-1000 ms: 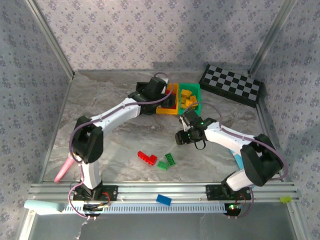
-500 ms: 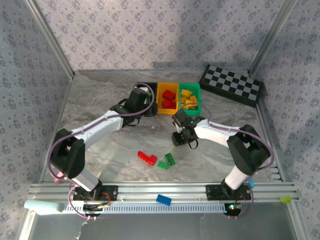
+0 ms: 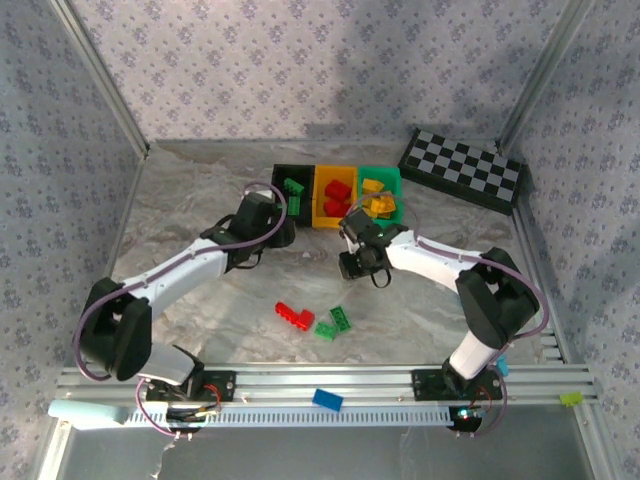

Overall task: Sort the legos into containers by color
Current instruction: Pick up the lego from the center of the table, then place the lego in the container.

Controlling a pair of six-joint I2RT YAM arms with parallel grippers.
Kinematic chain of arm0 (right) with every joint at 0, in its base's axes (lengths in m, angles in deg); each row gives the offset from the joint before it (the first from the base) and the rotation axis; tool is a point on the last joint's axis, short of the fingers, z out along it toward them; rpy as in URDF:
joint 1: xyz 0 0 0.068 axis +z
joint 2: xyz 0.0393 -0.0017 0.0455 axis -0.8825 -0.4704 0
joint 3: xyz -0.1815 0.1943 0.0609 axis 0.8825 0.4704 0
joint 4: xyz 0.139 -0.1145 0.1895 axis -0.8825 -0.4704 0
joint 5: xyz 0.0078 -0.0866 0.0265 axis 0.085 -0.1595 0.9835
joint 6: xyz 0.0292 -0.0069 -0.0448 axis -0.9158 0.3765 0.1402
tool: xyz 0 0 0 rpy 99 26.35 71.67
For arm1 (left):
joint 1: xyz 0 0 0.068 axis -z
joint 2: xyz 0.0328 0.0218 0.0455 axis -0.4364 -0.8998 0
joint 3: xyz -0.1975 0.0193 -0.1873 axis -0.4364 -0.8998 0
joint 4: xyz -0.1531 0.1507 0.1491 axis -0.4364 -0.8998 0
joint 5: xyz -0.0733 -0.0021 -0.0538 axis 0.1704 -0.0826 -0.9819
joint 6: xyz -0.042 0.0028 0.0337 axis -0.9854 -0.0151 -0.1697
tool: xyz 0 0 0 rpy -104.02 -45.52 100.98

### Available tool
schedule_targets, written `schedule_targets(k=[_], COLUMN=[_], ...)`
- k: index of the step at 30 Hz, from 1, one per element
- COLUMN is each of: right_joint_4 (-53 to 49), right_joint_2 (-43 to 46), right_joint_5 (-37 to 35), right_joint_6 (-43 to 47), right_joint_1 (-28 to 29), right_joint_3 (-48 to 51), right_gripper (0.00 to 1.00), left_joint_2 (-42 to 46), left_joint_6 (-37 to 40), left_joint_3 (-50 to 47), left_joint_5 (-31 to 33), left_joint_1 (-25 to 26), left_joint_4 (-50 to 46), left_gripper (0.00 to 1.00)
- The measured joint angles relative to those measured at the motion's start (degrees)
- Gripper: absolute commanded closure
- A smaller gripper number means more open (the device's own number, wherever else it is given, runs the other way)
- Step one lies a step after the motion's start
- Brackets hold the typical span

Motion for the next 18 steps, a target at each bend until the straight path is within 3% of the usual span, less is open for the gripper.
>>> schedule_targets(k=[8, 15, 18], right_joint_4=[0.33, -2.08, -4.61], right_joint_2=[-6.54, -19.58, -26.23], right_joint_5=[0.59, 1.68, 2.19], right_joint_6=[0.92, 3.04, 3.52], right_joint_1=[0.0, -0.09, -0.33], right_joint_3=[-15.28, -37.38, -48.06], right_gripper=[0.68, 0.66, 0.58], left_joint_2=[7.02, 10.45, 10.45], left_joint_6=[-3.34, -6.25, -6.97], left_joint_3=[-8.59, -12.35, -12.63], left_joint_5=[-0.11, -2.78, -4.35], left_joint_1=[-3.89, -7.65, -8.52], left_joint_4=[0.46, 0.35, 0.2], left_gripper=[0.3, 0.3, 0.27])
